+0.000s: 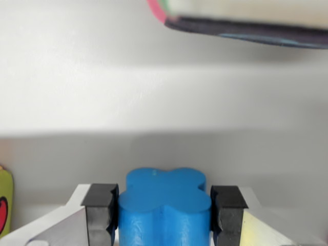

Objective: Pick an object from the bin

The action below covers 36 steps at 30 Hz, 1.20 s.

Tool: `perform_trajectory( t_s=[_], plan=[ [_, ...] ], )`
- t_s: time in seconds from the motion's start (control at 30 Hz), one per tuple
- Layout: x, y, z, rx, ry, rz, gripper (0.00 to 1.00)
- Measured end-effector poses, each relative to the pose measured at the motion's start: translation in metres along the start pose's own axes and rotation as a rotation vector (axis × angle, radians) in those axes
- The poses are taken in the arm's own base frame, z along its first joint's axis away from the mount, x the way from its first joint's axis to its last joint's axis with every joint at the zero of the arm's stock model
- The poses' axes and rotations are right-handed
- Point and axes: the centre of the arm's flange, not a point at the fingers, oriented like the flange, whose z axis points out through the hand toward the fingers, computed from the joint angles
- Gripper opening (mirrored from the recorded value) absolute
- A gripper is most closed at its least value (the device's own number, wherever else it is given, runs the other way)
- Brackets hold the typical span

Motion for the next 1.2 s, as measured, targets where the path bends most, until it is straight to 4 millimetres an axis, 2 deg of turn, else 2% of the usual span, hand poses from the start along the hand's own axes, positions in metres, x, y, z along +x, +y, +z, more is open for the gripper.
perform_trajectory(
  t_s=[0.57,0.87,1.2],
  plan=[
    [0.000,-0.001,-0.009,0.003,0.003,0.000,0.00],
    [0.000,-0.001,-0.030,0.001,0.003,-0.001,0.00],
    [0.000,-0.001,-0.061,0.002,0.003,0.001,0.00]
  ],
)
